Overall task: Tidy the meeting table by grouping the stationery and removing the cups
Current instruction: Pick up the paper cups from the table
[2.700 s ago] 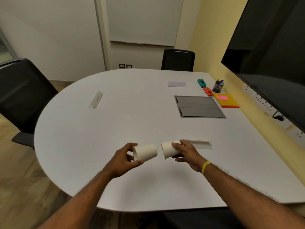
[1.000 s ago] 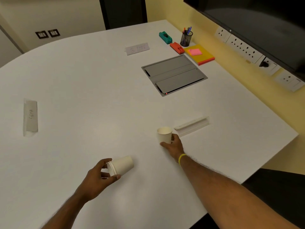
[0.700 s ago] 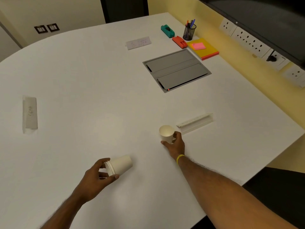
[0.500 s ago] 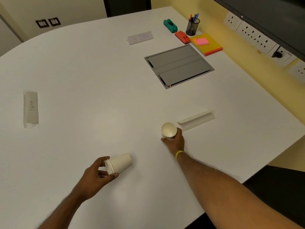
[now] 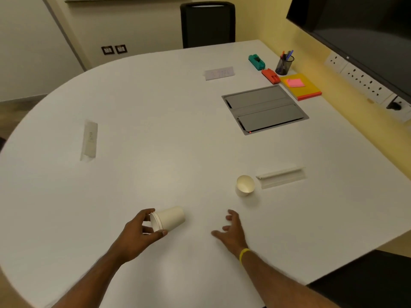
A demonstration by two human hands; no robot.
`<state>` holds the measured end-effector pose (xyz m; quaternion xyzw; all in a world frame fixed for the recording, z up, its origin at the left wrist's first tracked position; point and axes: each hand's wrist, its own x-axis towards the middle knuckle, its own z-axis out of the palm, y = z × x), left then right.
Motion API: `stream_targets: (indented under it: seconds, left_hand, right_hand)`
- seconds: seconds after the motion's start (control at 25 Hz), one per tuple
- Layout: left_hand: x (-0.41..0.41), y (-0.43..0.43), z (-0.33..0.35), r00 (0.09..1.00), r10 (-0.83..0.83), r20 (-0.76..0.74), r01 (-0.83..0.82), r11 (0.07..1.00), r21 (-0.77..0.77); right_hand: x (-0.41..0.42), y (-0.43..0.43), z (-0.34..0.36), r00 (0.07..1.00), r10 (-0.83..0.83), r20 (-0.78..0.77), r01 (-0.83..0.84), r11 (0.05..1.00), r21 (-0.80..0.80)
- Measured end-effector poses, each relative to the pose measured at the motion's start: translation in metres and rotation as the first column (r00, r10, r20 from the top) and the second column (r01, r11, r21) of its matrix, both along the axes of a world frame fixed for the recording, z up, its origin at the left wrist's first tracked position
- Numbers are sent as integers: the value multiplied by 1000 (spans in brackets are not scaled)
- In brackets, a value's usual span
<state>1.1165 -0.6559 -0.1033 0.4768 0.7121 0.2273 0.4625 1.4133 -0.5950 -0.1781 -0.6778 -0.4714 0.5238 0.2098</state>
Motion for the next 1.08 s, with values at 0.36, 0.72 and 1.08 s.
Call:
stream_targets:
  seconds: [0.36,0.72,1.08]
  left_hand:
    - [-74,-75,20,1000,-3,-15,4,995,101]
    - [-220,-193,37,998,57,-8,-55,983,173]
    - [-350,-232,53,964,264,33,-266,944,194]
  right_hand:
    - [-186,-70,73,592,638,493,-792,346,503]
    - [-330,-163,102,543,581,606,-827,245,506]
    - [-405,-135,109,755,463,464,-649,626,433]
